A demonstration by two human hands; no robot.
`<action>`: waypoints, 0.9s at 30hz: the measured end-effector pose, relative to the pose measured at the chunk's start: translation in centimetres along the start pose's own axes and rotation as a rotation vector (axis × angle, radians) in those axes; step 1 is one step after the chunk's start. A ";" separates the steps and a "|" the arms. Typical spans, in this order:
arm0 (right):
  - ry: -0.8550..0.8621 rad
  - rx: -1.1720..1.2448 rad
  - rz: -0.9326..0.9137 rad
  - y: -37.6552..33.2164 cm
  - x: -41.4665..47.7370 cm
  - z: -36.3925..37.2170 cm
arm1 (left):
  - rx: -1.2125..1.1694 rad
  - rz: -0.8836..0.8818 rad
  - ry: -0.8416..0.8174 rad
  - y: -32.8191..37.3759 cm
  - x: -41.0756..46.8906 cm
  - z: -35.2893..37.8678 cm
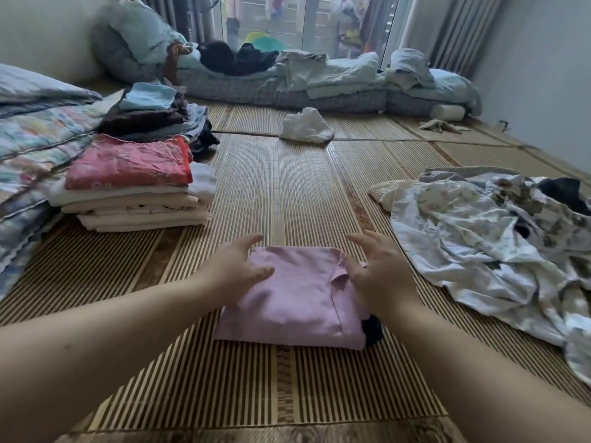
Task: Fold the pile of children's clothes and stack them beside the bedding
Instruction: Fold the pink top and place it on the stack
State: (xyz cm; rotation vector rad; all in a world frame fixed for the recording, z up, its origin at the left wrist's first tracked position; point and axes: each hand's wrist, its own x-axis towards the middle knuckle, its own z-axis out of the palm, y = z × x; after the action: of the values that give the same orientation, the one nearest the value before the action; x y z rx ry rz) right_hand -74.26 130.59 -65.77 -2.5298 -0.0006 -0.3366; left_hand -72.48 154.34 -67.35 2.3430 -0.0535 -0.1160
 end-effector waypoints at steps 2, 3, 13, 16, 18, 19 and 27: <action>0.017 -0.160 -0.193 -1.4 -1.2 0.1 | 0.144 0.049 0.000 0.5 -0.6 0.9; -0.010 -0.222 -0.209 -2.2 -1.8 0.3 | 0.179 0.055 -0.012 0.7 -0.8 1.2; -0.248 0.502 0.377 -1.1 0.3 -1.6 | 0.107 0.155 0.065 -0.1 -2.3 1.3; -0.268 0.803 0.542 -0.4 0.6 -2.6 | 0.081 0.129 0.085 -0.5 -2.3 0.9; -0.381 0.765 0.579 -0.7 0.4 -3.2 | 0.084 0.111 0.079 -0.7 -2.3 0.9; -0.471 0.646 0.547 -1.0 0.1 -3.5 | 0.079 0.103 0.076 -0.7 -2.3 1.0; -0.407 -0.393 -0.023 -3.0 -5.2 -1.9 | 0.076 0.108 0.062 -1.0 -2.2 1.3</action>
State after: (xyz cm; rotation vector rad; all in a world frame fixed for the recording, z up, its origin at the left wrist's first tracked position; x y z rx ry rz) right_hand -80.00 132.36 -63.84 -2.9443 -0.1329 0.1949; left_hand -74.76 154.25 -68.80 2.4118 -0.1555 0.0120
